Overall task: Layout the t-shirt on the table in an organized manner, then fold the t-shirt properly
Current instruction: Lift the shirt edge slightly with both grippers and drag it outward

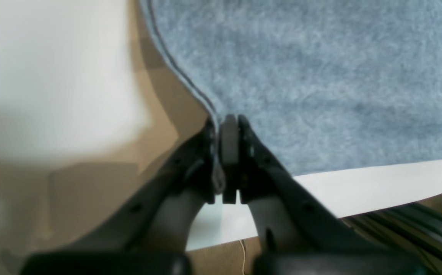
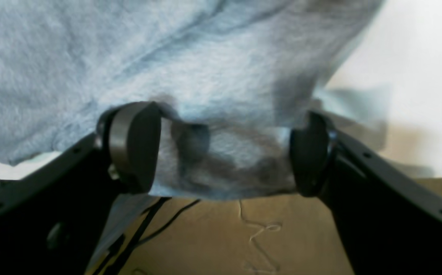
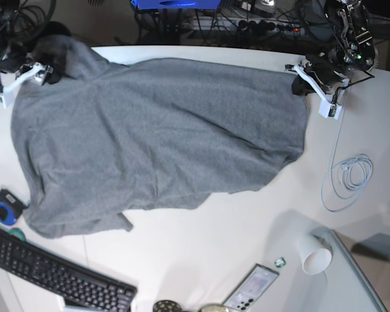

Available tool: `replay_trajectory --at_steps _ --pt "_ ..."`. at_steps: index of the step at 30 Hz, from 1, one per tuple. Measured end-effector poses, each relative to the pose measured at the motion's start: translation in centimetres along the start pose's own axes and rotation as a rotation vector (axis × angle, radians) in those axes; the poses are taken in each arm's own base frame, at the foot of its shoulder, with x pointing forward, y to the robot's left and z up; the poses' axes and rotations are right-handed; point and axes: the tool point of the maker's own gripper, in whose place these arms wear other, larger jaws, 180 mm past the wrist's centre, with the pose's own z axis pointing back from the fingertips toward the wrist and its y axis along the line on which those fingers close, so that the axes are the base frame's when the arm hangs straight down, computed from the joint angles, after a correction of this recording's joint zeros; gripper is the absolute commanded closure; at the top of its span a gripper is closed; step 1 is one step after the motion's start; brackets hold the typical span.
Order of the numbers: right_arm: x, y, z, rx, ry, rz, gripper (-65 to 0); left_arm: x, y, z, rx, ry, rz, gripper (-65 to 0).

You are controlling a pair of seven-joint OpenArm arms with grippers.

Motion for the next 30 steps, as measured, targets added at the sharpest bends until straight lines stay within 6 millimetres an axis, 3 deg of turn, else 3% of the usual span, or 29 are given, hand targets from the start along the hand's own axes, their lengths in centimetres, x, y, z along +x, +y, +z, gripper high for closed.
replay_trajectory --at_steps 6,14,16,24,28,30 --pt "-0.7 0.6 -0.1 0.021 -0.002 0.008 -48.6 0.0 0.2 0.1 0.003 0.001 -0.003 0.0" --pt "-1.9 -0.6 0.6 0.001 0.037 0.03 -48.2 0.0 0.1 0.1 0.003 0.001 -0.002 0.0" --pt "-1.9 -0.7 0.6 -0.004 0.037 0.033 -42.3 0.0 0.2 0.1 0.003 0.002 -0.003 0.0" --pt "-3.1 -1.0 0.5 -0.019 0.088 0.036 0.0 0.0 0.2 0.1 0.004 0.002 -0.003 0.0" --pt "-3.2 -1.0 0.7 -0.024 0.091 0.044 -0.5 0.0 0.2 0.1 0.003 0.002 -0.003 0.0" --pt "-2.9 -0.7 1.9 -0.036 0.067 0.073 -0.5 0.0 0.0 0.6 0.01 -0.001 -0.021 0.0"
